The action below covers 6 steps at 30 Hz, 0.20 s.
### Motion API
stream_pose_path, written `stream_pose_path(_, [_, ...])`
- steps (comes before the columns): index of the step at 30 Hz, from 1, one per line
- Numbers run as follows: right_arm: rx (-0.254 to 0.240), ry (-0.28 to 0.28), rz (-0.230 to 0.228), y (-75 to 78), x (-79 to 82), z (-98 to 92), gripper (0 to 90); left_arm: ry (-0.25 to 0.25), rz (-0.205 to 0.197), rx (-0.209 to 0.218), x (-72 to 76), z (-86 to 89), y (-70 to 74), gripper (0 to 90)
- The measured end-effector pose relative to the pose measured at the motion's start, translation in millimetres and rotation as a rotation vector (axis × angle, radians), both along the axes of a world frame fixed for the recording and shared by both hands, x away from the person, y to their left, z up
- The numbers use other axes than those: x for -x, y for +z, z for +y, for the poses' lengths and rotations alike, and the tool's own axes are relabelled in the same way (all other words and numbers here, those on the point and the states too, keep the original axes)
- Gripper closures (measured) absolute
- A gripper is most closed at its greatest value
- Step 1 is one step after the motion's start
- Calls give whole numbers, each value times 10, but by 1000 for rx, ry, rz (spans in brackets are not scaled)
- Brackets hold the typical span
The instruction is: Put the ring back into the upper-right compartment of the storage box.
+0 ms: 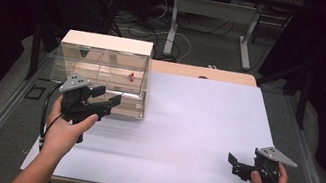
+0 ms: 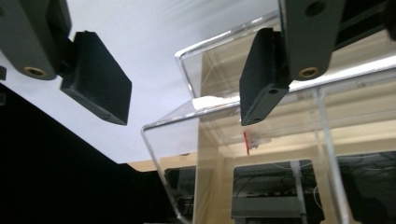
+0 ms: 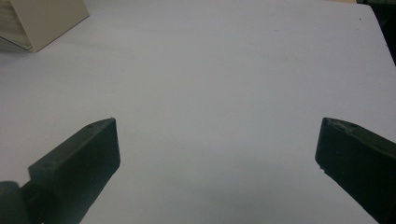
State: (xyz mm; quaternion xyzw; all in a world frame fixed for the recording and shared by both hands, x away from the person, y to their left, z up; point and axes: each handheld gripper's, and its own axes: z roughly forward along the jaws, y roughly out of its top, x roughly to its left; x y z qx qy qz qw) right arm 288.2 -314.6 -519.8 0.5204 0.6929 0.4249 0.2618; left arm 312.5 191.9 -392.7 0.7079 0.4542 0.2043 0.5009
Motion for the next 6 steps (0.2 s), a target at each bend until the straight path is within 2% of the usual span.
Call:
stream_pose_path(3, [3,1,-2,0,-1,-7,0,25,-7,7,58,71,-71,297])
stream_pose_path(6, [5,2,-4,-2,-3,-6,0,47,-18,-13,101,157,-152,294])
